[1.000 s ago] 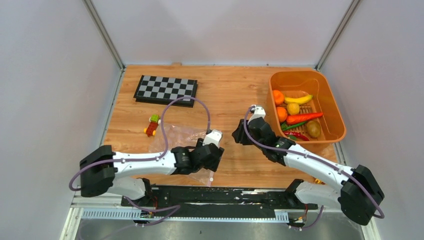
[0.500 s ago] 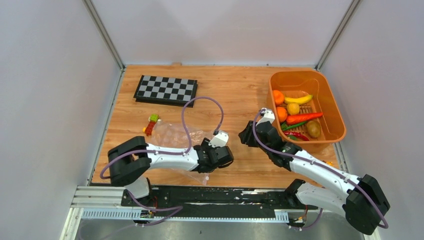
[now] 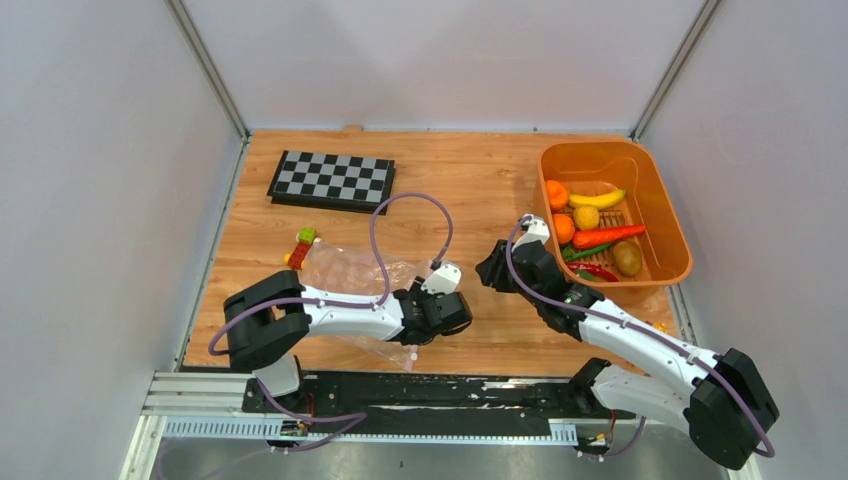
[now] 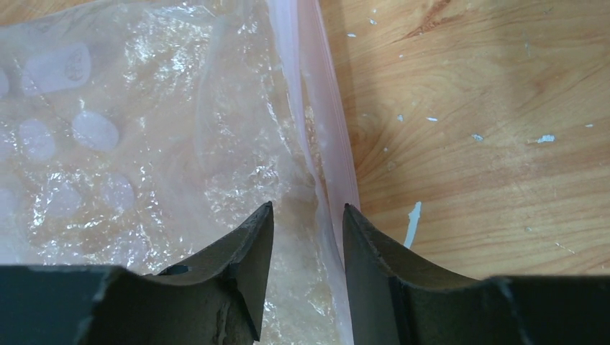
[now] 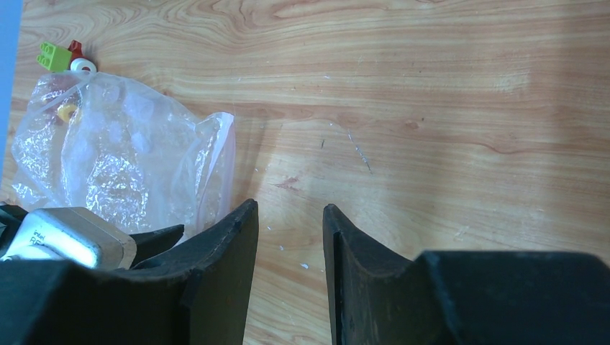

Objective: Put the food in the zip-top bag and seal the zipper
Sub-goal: Pick up the zipper food storage bag at the center of the board.

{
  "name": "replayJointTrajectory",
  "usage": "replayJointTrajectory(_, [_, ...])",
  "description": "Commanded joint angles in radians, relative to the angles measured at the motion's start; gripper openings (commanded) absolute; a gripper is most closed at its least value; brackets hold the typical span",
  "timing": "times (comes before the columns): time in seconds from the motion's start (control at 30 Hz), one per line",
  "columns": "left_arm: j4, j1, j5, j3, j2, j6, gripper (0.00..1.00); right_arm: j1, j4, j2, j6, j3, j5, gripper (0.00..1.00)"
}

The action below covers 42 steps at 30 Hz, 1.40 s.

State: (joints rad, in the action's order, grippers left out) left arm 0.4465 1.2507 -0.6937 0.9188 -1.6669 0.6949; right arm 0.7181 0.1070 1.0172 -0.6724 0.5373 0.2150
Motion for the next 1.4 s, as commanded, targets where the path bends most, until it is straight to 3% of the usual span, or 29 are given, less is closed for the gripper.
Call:
replayJointTrajectory(0.0, [0.010,0.007,-0.074,0.012,0.037,0.022,0.45,-0.006,-0.051,-0.009,-0.004,-0.006,-0.016,0.39])
replayJointTrajectory(0.33, [0.027,0.007,-0.111,0.001,0.007,0.027,0.37,-0.008,-0.052,-0.002,0.006,-0.003,-0.038,0.39])
replayJointTrajectory(0.53, [0.018,0.009,-0.122,-0.010,-0.009,0.021,0.23,-0.009,-0.061,0.003,0.007,-0.003,-0.051,0.39])
replayJointTrajectory(0.7, [0.029,0.008,-0.125,0.001,-0.005,0.015,0.00,-0.009,-0.062,0.010,0.009,0.000,-0.059,0.39])
replayJointTrajectory(1.07, [0.060,0.008,-0.049,0.063,0.201,-0.080,0.00,-0.012,-0.140,0.045,0.036,0.003,-0.168,0.40])
replayJointTrajectory(1.37, [0.109,0.008,0.058,0.138,0.343,-0.136,0.00,-0.012,-0.337,0.030,-0.007,-0.016,-0.399,0.52])
